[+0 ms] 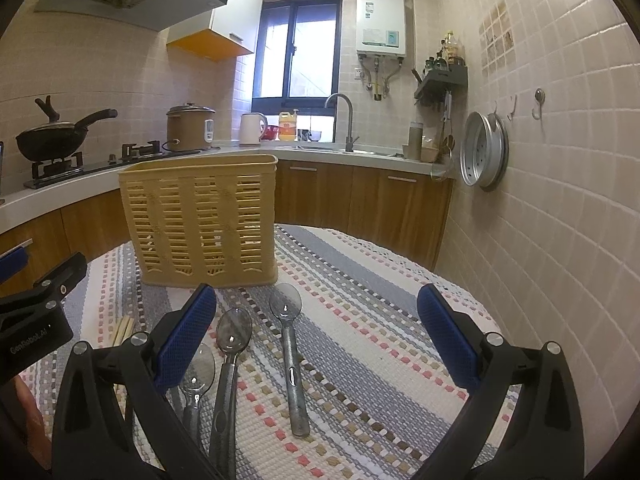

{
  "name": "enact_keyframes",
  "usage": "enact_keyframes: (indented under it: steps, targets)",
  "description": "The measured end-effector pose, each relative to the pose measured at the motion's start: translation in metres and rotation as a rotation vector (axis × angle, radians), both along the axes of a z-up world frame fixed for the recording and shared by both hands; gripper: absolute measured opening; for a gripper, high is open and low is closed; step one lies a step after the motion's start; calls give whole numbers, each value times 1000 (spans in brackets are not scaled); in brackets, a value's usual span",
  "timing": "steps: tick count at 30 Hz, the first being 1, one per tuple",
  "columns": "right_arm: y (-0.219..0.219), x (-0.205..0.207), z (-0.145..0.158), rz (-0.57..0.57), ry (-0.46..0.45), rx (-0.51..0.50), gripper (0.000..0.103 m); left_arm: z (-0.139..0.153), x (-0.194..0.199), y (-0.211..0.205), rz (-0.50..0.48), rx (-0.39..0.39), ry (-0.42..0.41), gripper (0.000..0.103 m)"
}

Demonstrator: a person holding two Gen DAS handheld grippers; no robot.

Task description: Organize utensils

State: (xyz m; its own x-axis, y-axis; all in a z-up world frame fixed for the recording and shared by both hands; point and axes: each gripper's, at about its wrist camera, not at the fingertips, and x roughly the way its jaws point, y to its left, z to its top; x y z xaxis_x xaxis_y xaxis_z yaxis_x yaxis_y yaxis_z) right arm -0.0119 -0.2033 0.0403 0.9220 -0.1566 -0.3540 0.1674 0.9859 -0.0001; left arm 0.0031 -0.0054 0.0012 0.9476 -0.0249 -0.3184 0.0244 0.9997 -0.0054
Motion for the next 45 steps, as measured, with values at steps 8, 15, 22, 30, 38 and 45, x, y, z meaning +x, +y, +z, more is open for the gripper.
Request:
enact_keyframes:
  steps: [8,15,22,30,38,45]
  targets:
    - [-1,1,-1,-2,2,8,96,0,-2,-1,8,7,-8,96]
    - [-3,1,-1,-4,4,10,96,1,-3,-1,11,5,-13,96]
    - [-3,0,-1,-4,7,9,96,1,-3,-1,10,6,-13,96]
    - [-3,0,-1,-9,9,4,96,1,-3,-1,9,7,-13,96]
    - [2,6,-3,18,50,-3,96,-2,7,8,-124,-64,80,95]
    - [-3,26,-15,94,245,49,72,-26,45,51,-302,-314,431,80]
